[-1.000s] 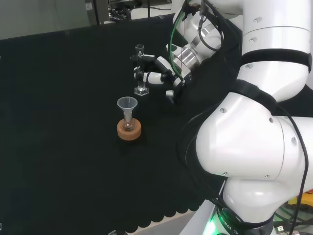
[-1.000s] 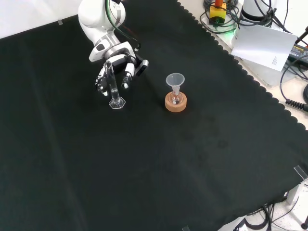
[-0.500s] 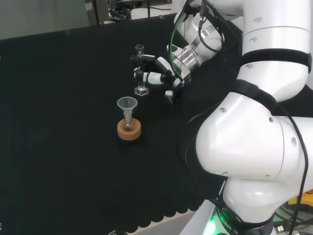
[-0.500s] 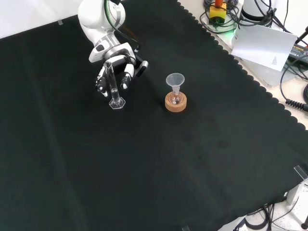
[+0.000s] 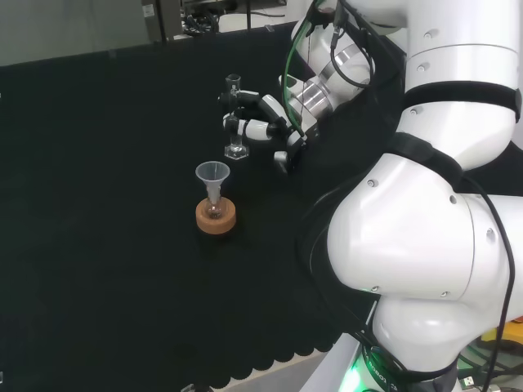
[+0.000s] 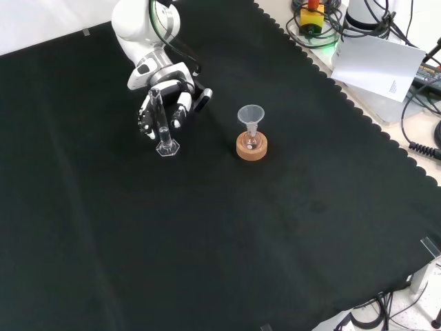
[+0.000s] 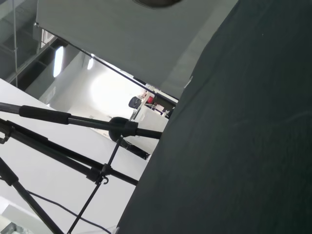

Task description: Pick up the graduated cylinder.

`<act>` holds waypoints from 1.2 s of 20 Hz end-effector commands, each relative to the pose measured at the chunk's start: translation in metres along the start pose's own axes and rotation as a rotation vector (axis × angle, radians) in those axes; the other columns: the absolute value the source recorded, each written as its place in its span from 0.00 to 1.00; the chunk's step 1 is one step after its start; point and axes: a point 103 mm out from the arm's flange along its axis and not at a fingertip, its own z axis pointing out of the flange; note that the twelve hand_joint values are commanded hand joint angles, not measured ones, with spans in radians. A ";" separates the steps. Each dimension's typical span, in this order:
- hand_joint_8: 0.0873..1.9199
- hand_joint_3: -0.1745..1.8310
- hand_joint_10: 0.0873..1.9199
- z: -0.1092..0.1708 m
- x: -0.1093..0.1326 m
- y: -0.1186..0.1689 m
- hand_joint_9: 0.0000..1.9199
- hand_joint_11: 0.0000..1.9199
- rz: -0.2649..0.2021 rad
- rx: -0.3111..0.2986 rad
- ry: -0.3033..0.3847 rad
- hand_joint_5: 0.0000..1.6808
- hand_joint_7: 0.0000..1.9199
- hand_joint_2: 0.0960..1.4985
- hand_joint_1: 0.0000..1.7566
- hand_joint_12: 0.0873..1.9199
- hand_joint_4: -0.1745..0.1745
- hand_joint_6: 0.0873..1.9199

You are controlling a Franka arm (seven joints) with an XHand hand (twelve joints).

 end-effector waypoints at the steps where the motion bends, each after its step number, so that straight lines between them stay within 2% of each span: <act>1: 0.26 0.00 0.13 -0.005 0.001 0.000 0.52 0.41 0.011 -0.024 -0.027 0.42 0.35 0.74 0.61 0.53 0.47 0.24; 5: 0.28 0.00 0.11 -0.008 0.004 0.001 0.59 0.52 0.020 -0.032 -0.065 0.50 0.44 0.81 0.67 0.46 0.56 0.29; 7: 0.28 0.05 0.10 -0.010 0.006 0.002 0.61 0.55 0.027 -0.025 -0.108 0.51 0.48 0.80 0.65 0.44 0.28 0.49; 9: 0.27 0.07 0.10 -0.012 0.009 0.003 0.63 0.57 0.034 -0.020 -0.155 0.51 0.51 0.79 0.64 0.42 0.11 0.58; 11: 0.47 0.09 0.09 -0.015 0.013 0.004 0.65 0.58 0.037 -0.014 -0.202 0.52 0.49 0.77 0.68 0.41 0.03 0.58; 12: 0.52 0.09 0.09 -0.017 0.016 0.004 0.66 0.58 0.036 -0.010 -0.230 0.52 0.48 0.76 0.69 0.41 0.01 0.58; 14: 0.54 0.09 0.08 -0.020 0.020 0.005 0.67 0.59 0.035 0.001 -0.276 0.54 0.49 0.75 0.71 0.41 0.00 0.56; 20: 0.52 0.09 0.07 -0.035 0.032 0.001 0.70 0.61 0.036 0.059 -0.369 0.56 0.51 0.74 0.71 0.40 0.00 0.53; 24: 0.52 0.09 0.07 -0.047 0.046 -0.008 0.70 0.61 0.061 0.088 -0.408 0.57 0.51 0.73 0.71 0.39 0.00 0.52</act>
